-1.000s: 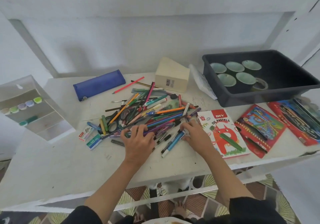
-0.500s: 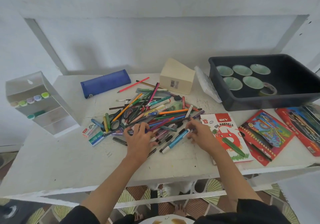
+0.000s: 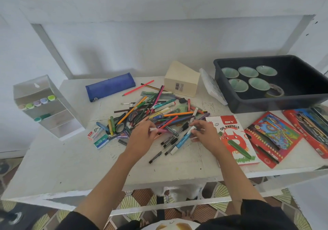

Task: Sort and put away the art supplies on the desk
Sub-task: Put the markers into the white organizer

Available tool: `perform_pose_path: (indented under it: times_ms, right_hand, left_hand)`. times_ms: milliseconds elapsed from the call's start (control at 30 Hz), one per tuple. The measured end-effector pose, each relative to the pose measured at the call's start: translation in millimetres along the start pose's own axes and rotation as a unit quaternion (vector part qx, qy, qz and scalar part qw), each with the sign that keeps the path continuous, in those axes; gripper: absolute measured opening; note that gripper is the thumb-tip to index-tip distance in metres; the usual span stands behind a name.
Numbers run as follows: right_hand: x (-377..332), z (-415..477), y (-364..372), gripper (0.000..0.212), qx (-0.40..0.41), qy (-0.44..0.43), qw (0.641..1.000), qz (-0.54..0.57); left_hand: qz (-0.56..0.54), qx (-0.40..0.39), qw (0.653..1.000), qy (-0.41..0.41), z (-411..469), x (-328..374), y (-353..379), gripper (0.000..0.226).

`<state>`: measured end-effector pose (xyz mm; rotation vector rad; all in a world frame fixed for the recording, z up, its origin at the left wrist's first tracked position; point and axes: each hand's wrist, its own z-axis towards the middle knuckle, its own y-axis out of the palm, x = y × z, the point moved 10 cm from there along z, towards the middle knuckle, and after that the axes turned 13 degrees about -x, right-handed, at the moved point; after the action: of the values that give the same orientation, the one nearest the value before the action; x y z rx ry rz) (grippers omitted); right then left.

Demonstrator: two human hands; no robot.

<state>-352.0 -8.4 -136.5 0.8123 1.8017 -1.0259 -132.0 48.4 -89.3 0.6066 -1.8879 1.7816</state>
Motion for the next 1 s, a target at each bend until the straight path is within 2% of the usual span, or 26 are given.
perform_pose_path:
  times_ms: [167, 267, 400, 600, 733, 867, 1000]
  right_hand:
    - [-6, -2, 5, 0.018, 0.022, -0.01, 1.0, 0.006]
    - [-13, -3, 8, 0.018, 0.033, -0.013, 0.999, 0.022]
    - [-18, -5, 17, 0.016, 0.032, -0.019, 0.999, 0.031]
    - [-21, -6, 25, 0.017, 0.033, -0.016, 0.998, 0.05]
    - [-24, -6, 25, 0.016, 0.037, -0.022, 0.998, 0.052]
    - [-30, -6, 25, 0.019, 0.04, -0.017, 0.997, 0.064]
    - [-45, -5, 26, 0.016, 0.022, -0.027, 0.996, 0.083]
  left_hand:
    - [-0.23, 0.018, 0.971, -0.07, -4, -14, -8, 0.011]
    - [-0.307, 0.029, 0.945, -0.106, -6, -22, -8, 0.014]
    - [-0.37, 0.059, 0.922, -0.095, -9, -25, -17, 0.014]
    - [-0.371, 0.047, 0.925, -0.063, -6, -14, -20, 0.014]
    - [-0.385, 0.052, 0.916, -0.097, -8, -23, -18, 0.012]
    - [-0.48, 0.042, 0.867, -0.129, -13, -36, -8, 0.008]
    - [-0.64, -0.014, 0.753, -0.153, -17, -39, 10, 0.003]
